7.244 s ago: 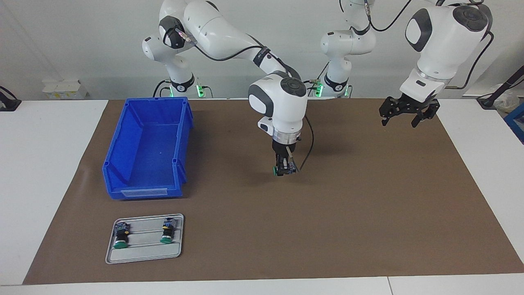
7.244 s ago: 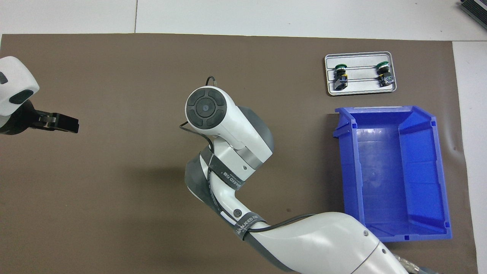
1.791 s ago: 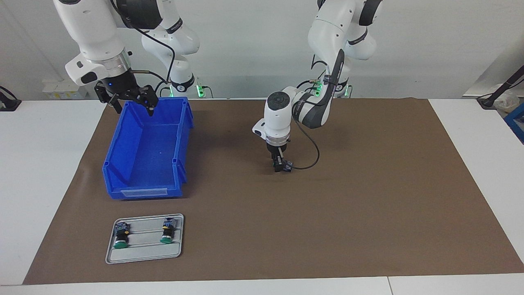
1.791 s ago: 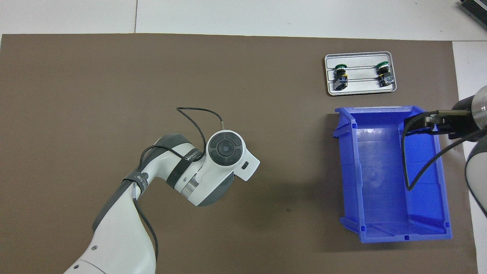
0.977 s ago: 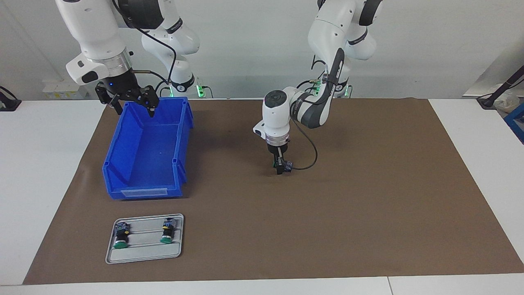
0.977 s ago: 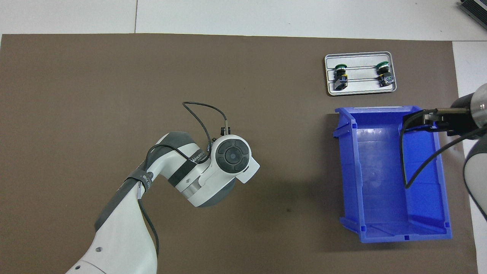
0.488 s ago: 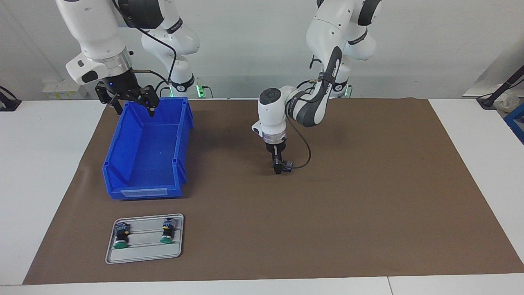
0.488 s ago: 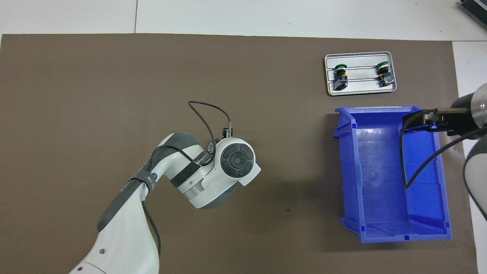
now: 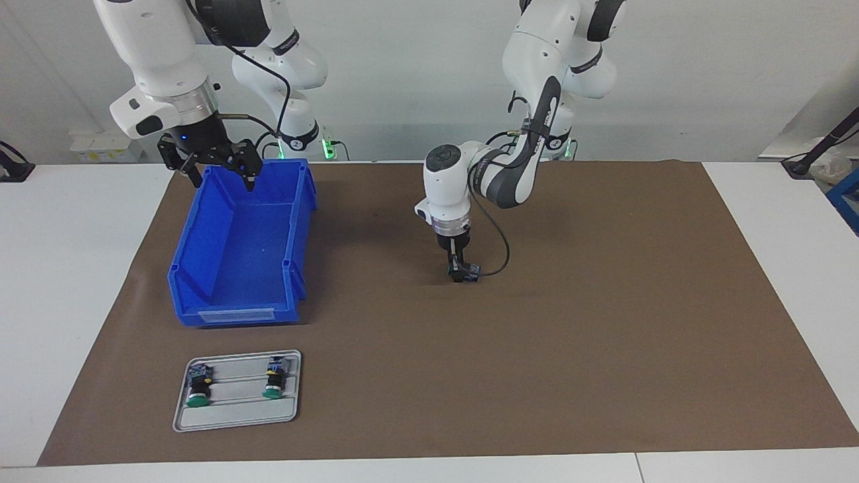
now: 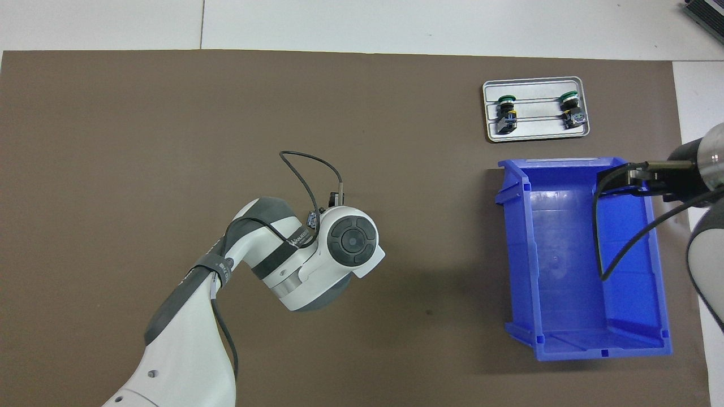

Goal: Place and press button with both arms

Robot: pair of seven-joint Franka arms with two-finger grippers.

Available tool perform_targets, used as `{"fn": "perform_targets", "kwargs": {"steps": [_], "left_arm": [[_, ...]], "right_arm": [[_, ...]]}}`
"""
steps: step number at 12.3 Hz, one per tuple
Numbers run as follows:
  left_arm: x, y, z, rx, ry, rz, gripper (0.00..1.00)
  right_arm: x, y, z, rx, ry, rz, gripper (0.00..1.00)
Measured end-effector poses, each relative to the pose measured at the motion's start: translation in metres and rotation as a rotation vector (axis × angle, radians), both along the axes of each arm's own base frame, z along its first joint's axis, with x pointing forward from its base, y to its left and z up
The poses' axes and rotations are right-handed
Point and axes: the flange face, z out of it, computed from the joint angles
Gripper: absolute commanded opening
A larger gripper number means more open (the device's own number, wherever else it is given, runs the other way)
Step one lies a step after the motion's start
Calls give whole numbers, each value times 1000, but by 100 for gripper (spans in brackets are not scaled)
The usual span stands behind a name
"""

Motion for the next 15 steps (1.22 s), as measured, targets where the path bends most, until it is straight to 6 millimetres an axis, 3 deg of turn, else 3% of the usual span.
{"fn": "perform_targets", "kwargs": {"steps": [4, 11, 15], "left_arm": [[1, 1, 0, -14, -10, 16, 35], [5, 1, -3, -75, -46, 126, 5], [6, 2, -3, -91, -55, 177, 1]], "right_arm": [[0, 0, 0, 0, 1, 0, 100], [0, 0, 0, 0, 1, 0, 100], [0, 0, 0, 0, 1, 1, 100]]}}
